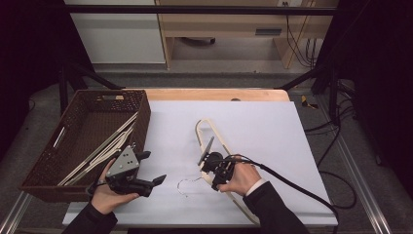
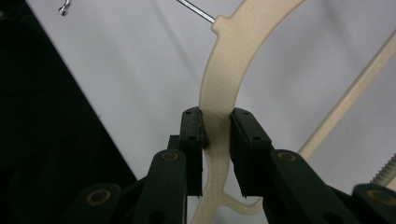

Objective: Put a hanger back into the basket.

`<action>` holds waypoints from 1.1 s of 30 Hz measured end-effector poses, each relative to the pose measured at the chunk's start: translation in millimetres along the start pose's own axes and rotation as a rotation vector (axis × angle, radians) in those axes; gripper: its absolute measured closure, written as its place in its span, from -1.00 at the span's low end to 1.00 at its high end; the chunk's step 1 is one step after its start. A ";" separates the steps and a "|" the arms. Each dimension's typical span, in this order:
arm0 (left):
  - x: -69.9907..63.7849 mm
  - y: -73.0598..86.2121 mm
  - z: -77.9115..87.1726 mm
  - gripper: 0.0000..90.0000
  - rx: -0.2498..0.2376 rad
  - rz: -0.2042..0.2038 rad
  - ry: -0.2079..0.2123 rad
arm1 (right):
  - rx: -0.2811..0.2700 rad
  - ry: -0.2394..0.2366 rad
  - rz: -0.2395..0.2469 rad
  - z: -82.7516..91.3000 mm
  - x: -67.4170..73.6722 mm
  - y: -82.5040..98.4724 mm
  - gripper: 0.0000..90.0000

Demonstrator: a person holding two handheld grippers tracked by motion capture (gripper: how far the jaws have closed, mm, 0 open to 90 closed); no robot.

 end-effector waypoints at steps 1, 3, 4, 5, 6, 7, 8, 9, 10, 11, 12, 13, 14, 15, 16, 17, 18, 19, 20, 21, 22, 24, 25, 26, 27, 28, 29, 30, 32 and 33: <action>1.0 -1.2 2.0 -0.73 -0.002 -0.004 -0.001 | -0.006 0.000 0.016 4.7 -0.7 1.9 0.68; 2.3 -3.6 5.6 -0.73 -0.003 -0.022 0.001 | -0.020 -0.015 0.026 14.3 0.1 5.3 0.68; 3.0 -4.8 7.0 -0.73 0.000 -0.034 0.000 | -0.023 -0.021 0.028 19.9 0.6 7.4 0.68; 3.8 -5.7 8.0 -0.73 0.007 -0.047 -0.002 | -0.035 -0.027 0.034 25.4 1.1 9.2 0.68; 4.6 -6.6 8.9 -0.73 0.017 -0.061 -0.006 | -0.049 -0.035 0.030 31.4 2.2 10.7 0.68; 5.3 -7.9 9.5 -0.73 0.023 -0.074 -0.011 | -0.059 -0.045 0.036 37.1 3.0 13.0 0.68; 6.4 -8.9 10.0 -0.73 0.036 -0.091 -0.013 | -0.070 -0.053 0.042 42.6 4.1 14.9 0.68; 7.3 -10.1 10.2 -0.72 0.046 -0.100 -0.016 | -0.077 -0.062 0.045 47.7 5.2 17.1 0.68; 8.4 -11.4 10.5 -0.72 0.059 -0.114 -0.023 | -0.085 -0.073 0.053 52.2 6.6 19.4 0.68; 9.3 -12.8 11.0 -0.71 0.072 -0.136 -0.026 | -0.093 -0.076 0.059 56.3 7.3 21.5 0.68; 9.4 -14.6 10.8 -0.71 0.080 -0.151 -0.026 | -0.097 -0.084 0.065 60.2 8.3 23.7 0.68; 9.5 -17.0 10.6 -0.71 0.092 -0.175 -0.030 | -0.105 -0.095 0.077 63.1 9.3 25.6 0.68; 9.4 -18.6 10.3 -0.71 0.098 -0.190 -0.029 | -0.111 -0.110 0.079 67.4 11.5 27.7 0.68; 9.0 -20.4 9.8 -0.71 0.107 -0.207 -0.026 | -0.106 -0.122 0.077 69.8 13.4 29.3 0.68; 9.0 -22.4 9.3 -0.71 0.119 -0.231 -0.020 | -0.117 -0.133 0.085 72.3 14.7 30.2 0.68; 8.9 -24.2 9.1 -0.70 0.136 -0.251 -0.017 | -0.115 -0.147 0.087 74.5 16.8 31.6 0.68; 8.4 -26.2 8.4 -0.70 0.145 -0.270 -0.012 | -0.122 -0.157 0.100 75.7 18.2 32.5 0.68; 7.3 -28.0 7.6 -0.69 0.155 -0.287 -0.005 | -0.129 -0.169 0.109 76.9 20.1 33.0 0.68; 7.1 -29.8 7.0 -0.69 0.167 -0.312 -0.004 | -0.131 -0.176 0.112 77.8 21.9 33.5 0.68; 7.1 -31.7 6.1 -0.69 0.178 -0.329 -0.005 | -0.132 -0.183 0.113 78.9 23.2 33.9 0.68; 7.0 -33.4 5.2 -0.69 0.192 -0.347 -0.002 | -0.133 -0.186 0.124 79.4 23.7 34.4 0.68; 7.5 -37.2 3.6 -0.67 0.208 -0.393 0.000 | -0.136 -0.196 0.131 80.2 25.3 34.6 0.68; 7.7 -38.7 2.8 -0.65 0.218 -0.418 0.000 | -0.134 -0.203 0.143 80.6 26.0 35.2 0.68; 7.6 -40.4 1.2 -0.65 0.216 -0.432 0.002 | -0.139 -0.214 0.141 81.6 27.8 35.2 0.68; 9.1 -41.4 0.9 -0.64 0.234 -0.465 0.003 | -0.138 -0.223 0.149 82.6 28.9 35.7 0.68; 8.9 -42.2 -1.4 -0.63 0.231 -0.474 0.004 | -0.141 -0.229 0.159 83.7 30.1 36.5 0.68; 10.4 -42.5 -1.6 -0.63 0.254 -0.513 0.006 | -0.144 -0.235 0.166 84.9 31.1 36.9 0.68; 8.9 -43.3 -4.2 -0.64 0.237 -0.520 0.015 | -0.147 -0.241 0.173 86.1 31.9 37.5 0.68; 7.9 -44.7 -7.4 -0.63 0.240 -0.553 0.032 | -0.161 -0.243 0.183 88.6 33.1 37.2 0.67; 8.6 -45.6 -8.9 -0.62 0.248 -0.584 0.028 | -0.163 -0.250 0.190 89.2 33.8 37.0 0.67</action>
Point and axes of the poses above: each handheld gripper's, and its own axes: z roughly backward along the jaws, y roughly out of its underside, x roughly to its left, the point moved 8 cm from there along -z, roughly forward along the jaws, and after that the axes turned 3 degrees about y, right-handed, at the moved point
